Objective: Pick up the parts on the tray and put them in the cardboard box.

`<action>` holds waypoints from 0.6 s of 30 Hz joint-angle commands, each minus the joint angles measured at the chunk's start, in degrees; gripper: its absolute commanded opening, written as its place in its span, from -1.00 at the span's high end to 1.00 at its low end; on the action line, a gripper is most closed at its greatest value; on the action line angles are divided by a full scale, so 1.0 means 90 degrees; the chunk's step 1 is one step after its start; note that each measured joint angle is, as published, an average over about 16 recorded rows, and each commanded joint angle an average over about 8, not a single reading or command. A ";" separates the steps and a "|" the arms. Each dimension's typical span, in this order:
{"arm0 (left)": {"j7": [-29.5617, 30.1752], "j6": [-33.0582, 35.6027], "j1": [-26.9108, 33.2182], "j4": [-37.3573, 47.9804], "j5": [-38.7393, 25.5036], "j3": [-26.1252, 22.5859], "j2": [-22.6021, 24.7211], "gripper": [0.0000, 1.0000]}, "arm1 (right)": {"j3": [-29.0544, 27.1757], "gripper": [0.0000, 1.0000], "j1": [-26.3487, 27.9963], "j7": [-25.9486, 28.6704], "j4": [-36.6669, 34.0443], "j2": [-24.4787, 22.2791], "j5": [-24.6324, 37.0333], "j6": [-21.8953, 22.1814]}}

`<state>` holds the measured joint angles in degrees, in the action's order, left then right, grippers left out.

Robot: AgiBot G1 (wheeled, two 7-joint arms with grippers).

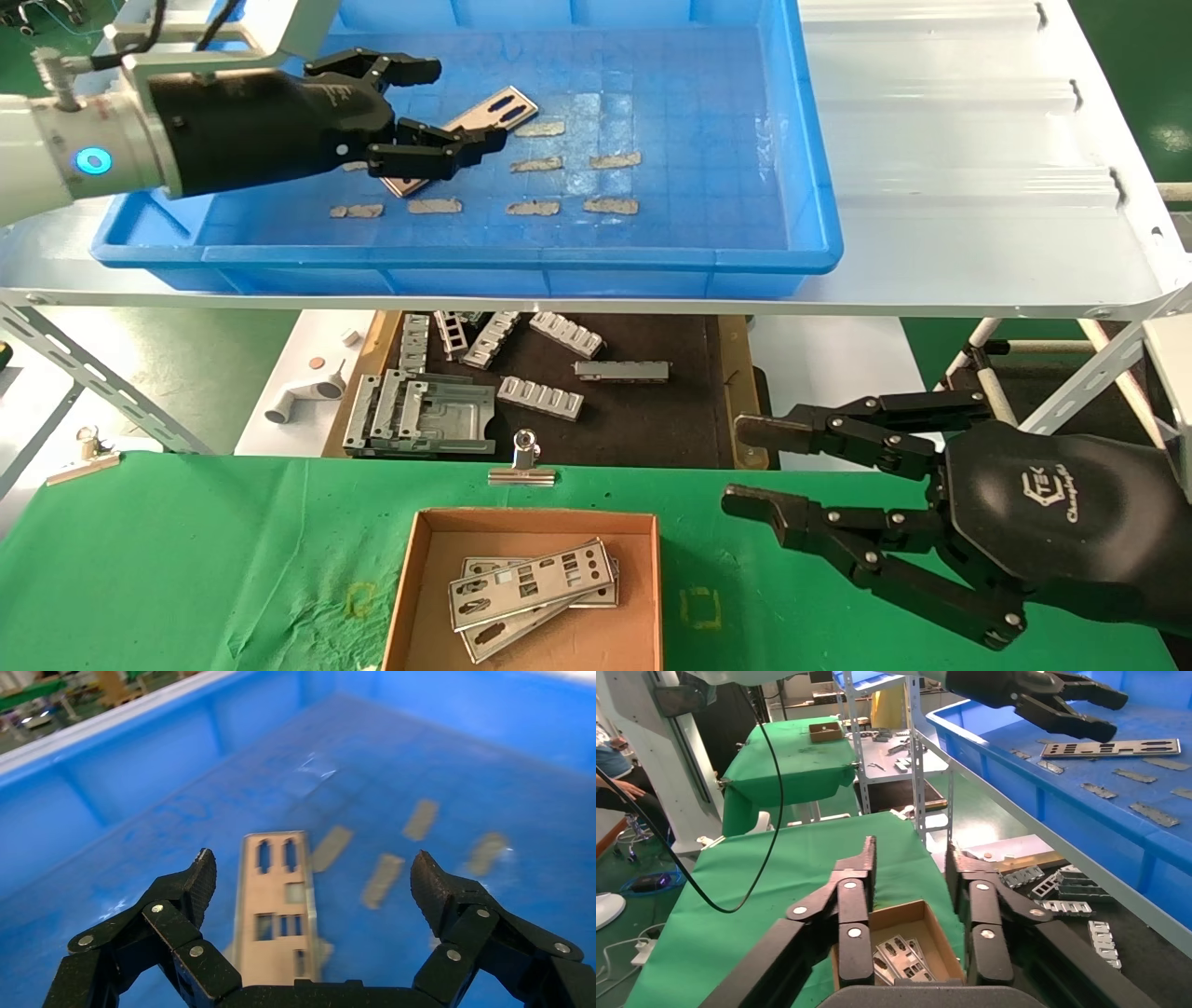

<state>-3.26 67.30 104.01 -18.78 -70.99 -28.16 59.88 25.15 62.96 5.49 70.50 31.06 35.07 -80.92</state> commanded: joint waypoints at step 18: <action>-0.0684 0.0433 0.0618 0.1358 -0.0286 -0.0178 0.0372 1.00 | 0.0000 1.00 0.0000 0.0000 0.0000 0.0000 0.0000 0.0000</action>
<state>-9.20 70.77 109.52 -6.47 -73.57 -29.75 63.34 25.15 62.96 5.49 70.50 31.06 35.07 -80.92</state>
